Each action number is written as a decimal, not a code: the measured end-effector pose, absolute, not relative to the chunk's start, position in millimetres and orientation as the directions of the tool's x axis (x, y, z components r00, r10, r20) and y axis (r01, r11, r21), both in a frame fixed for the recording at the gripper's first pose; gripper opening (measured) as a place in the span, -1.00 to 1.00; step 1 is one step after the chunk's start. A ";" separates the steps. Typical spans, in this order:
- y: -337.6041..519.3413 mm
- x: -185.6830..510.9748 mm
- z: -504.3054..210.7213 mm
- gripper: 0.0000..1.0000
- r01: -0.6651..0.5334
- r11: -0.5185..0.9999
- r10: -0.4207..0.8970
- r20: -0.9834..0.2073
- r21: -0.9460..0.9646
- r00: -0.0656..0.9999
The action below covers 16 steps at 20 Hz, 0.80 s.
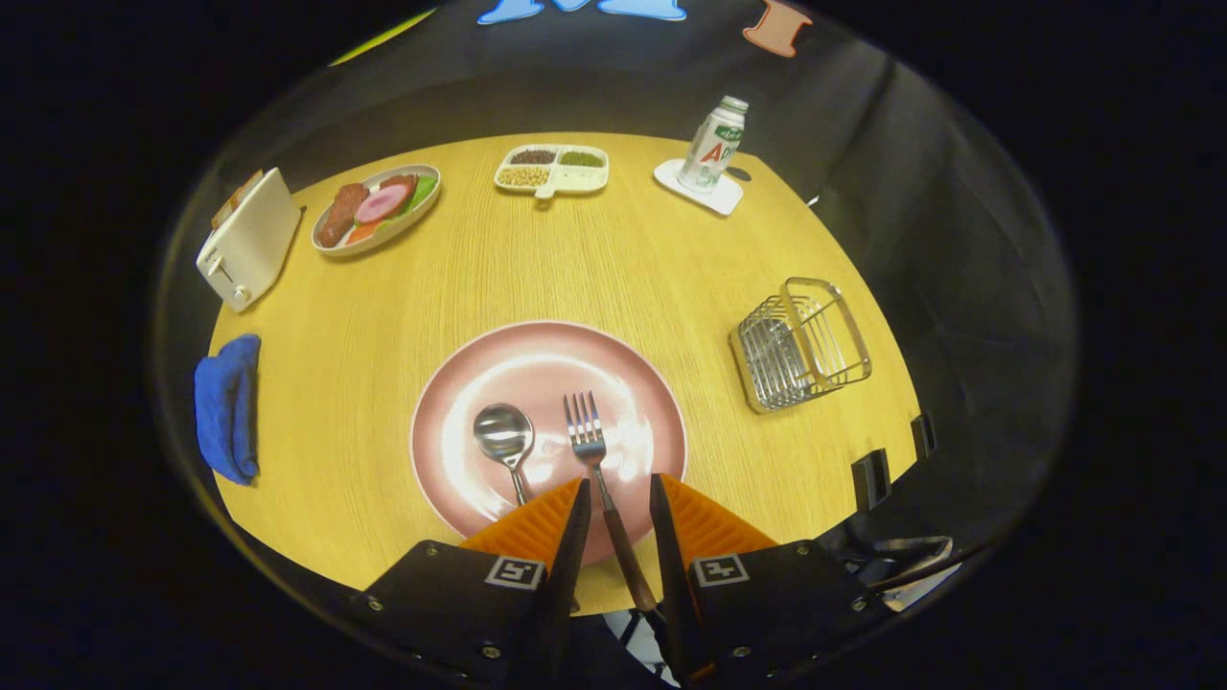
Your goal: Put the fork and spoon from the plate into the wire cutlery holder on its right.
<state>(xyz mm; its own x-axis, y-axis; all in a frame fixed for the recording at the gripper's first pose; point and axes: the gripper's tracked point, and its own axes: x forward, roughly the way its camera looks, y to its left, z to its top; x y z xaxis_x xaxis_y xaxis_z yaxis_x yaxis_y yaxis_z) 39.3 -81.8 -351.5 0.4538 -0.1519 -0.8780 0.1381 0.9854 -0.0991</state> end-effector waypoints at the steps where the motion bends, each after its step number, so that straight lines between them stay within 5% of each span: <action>1: -81.4 38.3 -359.4 -0.15 0.129 0.986 -0.149 -0.891 -0.103 0.428; 16: -80.3 30.7 -419.9 -0.23 -0.054 0.989 -0.125 -0.970 -0.139 0.211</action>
<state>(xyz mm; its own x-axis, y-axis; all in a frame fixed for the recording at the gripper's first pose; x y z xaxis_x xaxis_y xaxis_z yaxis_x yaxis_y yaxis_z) 30.7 -80.3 -419.9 0.2106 -0.1246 -0.9696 -0.0540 0.9889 -0.1387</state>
